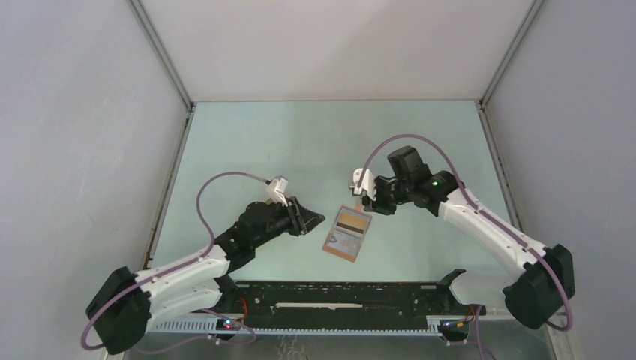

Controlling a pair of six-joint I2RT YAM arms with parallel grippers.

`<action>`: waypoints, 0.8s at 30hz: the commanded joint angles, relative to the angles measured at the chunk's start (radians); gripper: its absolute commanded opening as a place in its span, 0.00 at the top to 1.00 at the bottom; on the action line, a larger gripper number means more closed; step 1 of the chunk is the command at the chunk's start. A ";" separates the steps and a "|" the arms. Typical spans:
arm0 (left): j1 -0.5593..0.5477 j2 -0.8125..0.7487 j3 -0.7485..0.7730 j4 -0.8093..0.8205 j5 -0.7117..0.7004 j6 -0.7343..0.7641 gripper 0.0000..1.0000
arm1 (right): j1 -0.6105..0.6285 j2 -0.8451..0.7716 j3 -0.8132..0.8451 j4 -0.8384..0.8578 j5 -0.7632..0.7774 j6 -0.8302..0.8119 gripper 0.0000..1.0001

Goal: Put the credit cards into the card holder
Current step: Insert the credit card into the card holder, then turn over the card slot in the card holder.

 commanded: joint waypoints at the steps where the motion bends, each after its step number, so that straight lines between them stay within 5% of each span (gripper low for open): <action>1: -0.009 -0.142 -0.009 -0.051 -0.082 0.143 0.59 | -0.047 -0.113 0.055 -0.010 -0.032 0.058 0.64; 5: -0.010 -0.253 0.012 -0.105 -0.136 0.233 0.57 | -0.110 -0.203 0.060 0.032 -0.095 0.110 0.29; 8: -0.009 -0.287 0.005 -0.092 -0.208 0.280 0.38 | -0.127 -0.222 0.065 0.052 -0.134 0.151 0.02; 11: -0.007 -0.278 -0.031 -0.022 -0.279 0.290 0.02 | -0.135 -0.179 0.099 0.026 -0.223 0.206 0.00; 16: 0.002 -0.220 -0.028 0.021 -0.282 0.296 0.00 | -0.143 -0.054 0.109 -0.031 -0.425 0.232 0.00; 24: 0.002 -0.135 -0.051 0.086 -0.221 0.299 0.00 | -0.205 0.095 0.093 -0.027 -0.491 0.308 0.00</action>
